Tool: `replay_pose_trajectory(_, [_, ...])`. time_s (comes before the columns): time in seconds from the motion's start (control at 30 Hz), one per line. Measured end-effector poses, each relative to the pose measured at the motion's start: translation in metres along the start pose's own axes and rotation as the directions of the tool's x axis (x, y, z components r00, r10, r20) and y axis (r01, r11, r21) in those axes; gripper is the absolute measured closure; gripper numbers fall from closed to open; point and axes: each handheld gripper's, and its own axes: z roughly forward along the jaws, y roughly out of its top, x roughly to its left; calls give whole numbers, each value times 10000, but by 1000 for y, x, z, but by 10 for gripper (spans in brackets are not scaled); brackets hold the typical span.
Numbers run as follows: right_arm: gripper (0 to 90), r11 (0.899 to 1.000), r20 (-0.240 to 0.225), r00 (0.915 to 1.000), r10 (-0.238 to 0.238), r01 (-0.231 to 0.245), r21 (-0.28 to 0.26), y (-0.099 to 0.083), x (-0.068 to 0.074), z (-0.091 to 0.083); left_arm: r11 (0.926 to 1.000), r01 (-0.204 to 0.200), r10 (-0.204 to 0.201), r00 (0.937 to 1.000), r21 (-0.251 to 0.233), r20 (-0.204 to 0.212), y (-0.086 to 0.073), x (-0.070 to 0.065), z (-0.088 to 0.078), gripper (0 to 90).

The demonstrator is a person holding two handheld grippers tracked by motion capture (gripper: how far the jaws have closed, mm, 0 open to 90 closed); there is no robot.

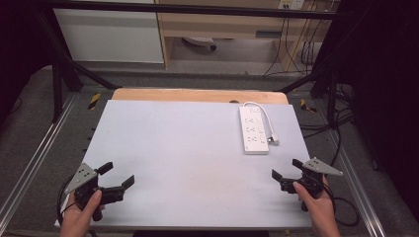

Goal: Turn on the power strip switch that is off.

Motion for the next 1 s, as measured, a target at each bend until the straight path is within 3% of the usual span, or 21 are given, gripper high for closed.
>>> replay_pose_trajectory(0.27, [42, 9998, 207, 9998, 66, -69, 181, 5, 5, 1, 9989, -325, 317, 9992, 329, 253, 5, 2, 19, 41])
replay_pose_trajectory(0.47, [51, 9989, 532, 9981, -302, 283, 370, 17, 7, 7, 9982, -107, 101, 9999, 597, 96, 4, 22, 34, 48])
replay_pose_trajectory(0.73, [48, 9966, 480, 9966, -665, 641, 512, 27, 10, 14, 9973, 57, -45, 9998, 736, -169, -3, 29, 27, 50])
replay_pose_trajectory(1.0, [51, 9971, 400, 9974, -599, 579, 493, 41, 14, 18, 9966, 60, -45, 9998, 821, -179, -7, 26, 23, 50])
